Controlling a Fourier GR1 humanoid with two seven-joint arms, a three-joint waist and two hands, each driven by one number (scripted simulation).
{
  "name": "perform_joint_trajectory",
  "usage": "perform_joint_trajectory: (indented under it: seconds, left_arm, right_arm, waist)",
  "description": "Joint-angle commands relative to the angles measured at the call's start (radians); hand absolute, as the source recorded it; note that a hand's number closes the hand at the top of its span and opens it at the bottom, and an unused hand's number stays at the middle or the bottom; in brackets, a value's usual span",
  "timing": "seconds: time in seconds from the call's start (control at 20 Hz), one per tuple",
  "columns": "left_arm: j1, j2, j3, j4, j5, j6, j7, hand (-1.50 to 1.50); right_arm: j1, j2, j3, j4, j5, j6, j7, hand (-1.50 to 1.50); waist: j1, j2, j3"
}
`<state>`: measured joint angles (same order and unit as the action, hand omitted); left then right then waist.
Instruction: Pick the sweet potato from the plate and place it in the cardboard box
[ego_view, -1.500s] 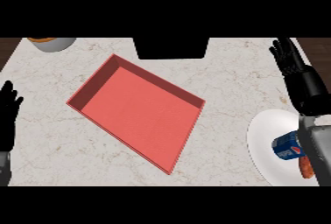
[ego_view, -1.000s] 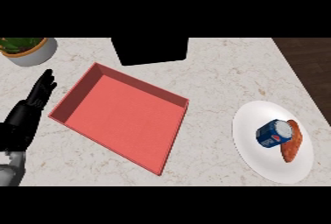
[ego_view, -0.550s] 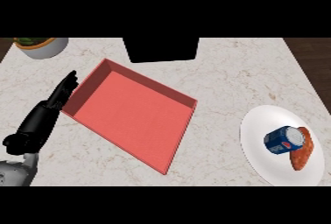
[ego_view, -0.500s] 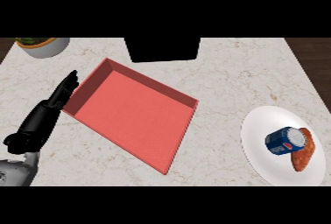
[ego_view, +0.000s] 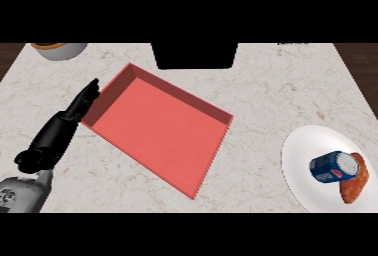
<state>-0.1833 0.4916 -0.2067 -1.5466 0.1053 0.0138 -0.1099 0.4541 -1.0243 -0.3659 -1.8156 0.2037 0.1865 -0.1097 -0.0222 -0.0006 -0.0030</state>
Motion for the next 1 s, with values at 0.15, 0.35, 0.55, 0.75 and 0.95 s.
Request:
perform_joint_trajectory:
  seconds: [0.15,0.35,0.55,0.75,0.95]
  left_arm:
    - [-0.015,0.005,0.017,-0.020,0.010,-0.039,0.033,0.00]
    - [-0.093,-0.040,0.017,0.073,-0.018,-0.047,0.021,0.00]
    - [-0.034,-0.060,0.017,0.010,-0.037,-0.045,0.023,0.00]
    - [0.010,-0.037,0.063,-0.023,-0.044,-0.084,0.008,0.00]
    - [-0.040,-0.073,0.074,0.006,-0.070,-0.094,0.056,0.00]
  right_arm:
    - [-0.009,-0.038,0.109,-0.288,0.079,0.134,0.411,-1.50]
    - [-0.115,-0.021,0.240,-0.268,0.124,0.199,0.557,-1.50]
    - [-0.199,0.048,0.326,-0.281,0.134,0.269,0.693,-1.50]
    - [-0.248,0.117,0.329,-0.275,0.132,0.344,0.743,-1.50]
    - [-0.279,0.217,0.421,-0.257,0.278,0.325,0.783,-1.50]
  waist:
    - [0.023,-0.001,0.000]
    - [0.031,0.005,0.002]
    - [0.034,0.003,0.003]
    - [0.029,0.000,0.003]
    - [0.024,0.000,0.003]
